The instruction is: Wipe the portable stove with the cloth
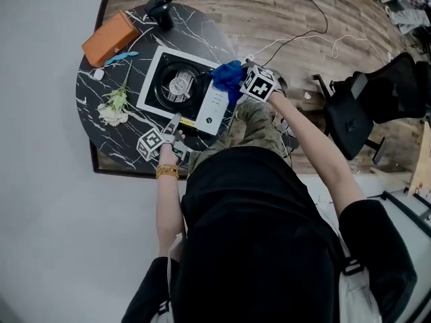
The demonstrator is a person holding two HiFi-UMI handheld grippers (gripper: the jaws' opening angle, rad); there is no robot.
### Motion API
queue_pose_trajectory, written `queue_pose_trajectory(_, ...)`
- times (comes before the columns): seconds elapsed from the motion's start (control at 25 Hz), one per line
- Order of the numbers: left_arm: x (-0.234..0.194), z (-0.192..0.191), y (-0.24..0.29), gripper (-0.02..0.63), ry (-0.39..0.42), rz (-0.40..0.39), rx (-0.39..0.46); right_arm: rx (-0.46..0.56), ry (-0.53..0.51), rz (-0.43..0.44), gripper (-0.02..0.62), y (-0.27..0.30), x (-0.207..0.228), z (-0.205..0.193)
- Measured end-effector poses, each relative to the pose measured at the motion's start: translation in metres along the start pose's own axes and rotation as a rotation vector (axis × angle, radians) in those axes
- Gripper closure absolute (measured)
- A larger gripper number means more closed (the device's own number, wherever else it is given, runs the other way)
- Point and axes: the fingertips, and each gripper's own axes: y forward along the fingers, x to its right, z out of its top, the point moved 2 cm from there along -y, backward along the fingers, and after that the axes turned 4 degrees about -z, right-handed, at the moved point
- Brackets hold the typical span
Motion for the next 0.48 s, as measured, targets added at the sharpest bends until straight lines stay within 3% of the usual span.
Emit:
queue_pose_trajectory(0.24,-0.002,-0.001,-0.001,0.37,-0.003,-0.003,0.004,-0.016,-0.079,0.051,0.532,0.006,-0.04,-0.004)
queue_pose_trajectory(0.48,-0.001,-0.002,0.001,0.367,0.002,-0.005,-0.012,-0.041,-0.241,0.207,0.532,0.005,-0.11,0.003)
